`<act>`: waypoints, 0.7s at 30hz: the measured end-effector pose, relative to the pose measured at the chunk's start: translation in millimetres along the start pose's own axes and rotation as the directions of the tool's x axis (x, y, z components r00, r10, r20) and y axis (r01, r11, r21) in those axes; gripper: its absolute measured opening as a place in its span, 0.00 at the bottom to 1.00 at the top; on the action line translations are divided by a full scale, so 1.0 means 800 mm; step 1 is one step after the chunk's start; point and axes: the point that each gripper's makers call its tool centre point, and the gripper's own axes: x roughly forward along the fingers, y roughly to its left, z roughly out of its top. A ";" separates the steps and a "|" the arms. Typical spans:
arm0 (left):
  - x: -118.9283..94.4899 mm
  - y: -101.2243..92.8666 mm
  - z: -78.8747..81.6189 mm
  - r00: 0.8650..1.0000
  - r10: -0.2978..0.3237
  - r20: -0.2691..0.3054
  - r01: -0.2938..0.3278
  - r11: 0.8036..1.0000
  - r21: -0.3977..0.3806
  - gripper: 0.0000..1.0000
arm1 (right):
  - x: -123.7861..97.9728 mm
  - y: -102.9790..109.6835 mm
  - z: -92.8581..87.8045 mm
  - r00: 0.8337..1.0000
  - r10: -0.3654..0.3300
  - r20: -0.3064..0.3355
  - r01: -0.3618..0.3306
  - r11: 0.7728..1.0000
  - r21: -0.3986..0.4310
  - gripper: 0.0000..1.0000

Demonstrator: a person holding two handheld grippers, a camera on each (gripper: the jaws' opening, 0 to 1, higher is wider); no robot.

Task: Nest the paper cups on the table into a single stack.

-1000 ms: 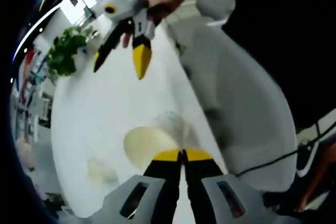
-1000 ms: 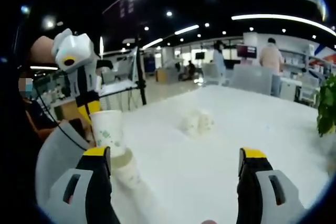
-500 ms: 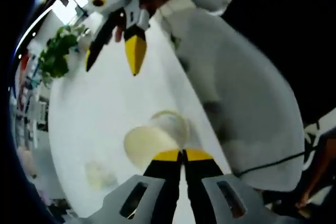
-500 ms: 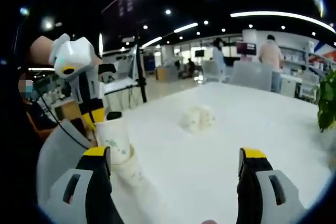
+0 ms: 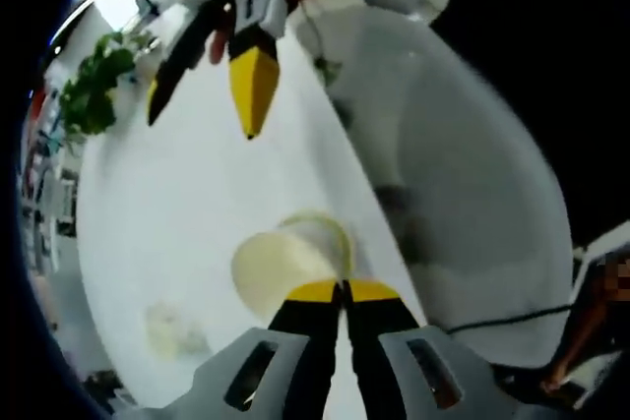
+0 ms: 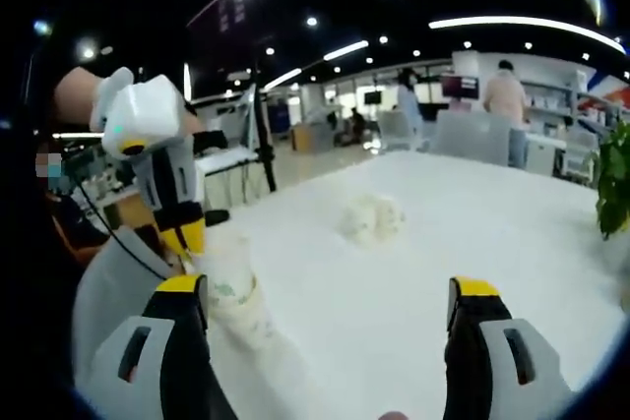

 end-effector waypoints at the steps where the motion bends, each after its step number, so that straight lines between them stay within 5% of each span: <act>1: 0.001 0.001 0.001 1.000 -0.001 0.001 0.001 1.000 -0.001 0.01 | 0.000 0.000 0.000 1.000 -0.001 0.000 0.001 1.000 0.001 1.00; 21: 0.027 -0.009 0.002 0.998 -0.068 0.014 0.069 0.997 -0.047 0.04 | -0.011 -0.003 -0.011 1.000 -0.010 -0.014 0.010 1.000 0.024 1.00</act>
